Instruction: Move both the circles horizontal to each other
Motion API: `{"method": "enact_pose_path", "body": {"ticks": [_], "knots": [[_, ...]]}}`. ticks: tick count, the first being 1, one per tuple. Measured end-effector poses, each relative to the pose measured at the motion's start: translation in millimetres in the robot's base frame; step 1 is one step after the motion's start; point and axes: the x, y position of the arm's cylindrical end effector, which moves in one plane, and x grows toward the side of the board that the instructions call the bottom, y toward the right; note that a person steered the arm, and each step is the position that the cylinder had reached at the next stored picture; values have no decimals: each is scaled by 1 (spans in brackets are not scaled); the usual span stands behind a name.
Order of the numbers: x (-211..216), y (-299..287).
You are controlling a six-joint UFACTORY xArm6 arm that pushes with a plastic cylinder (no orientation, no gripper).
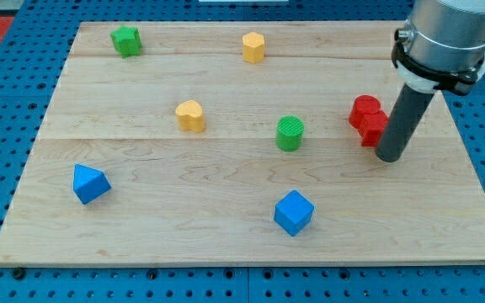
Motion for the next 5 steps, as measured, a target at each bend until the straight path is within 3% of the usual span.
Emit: {"method": "enact_pose_path", "body": {"ticks": [1,4,5], "knots": [[13,-42],[-109,-186],[-67,-155]]}}
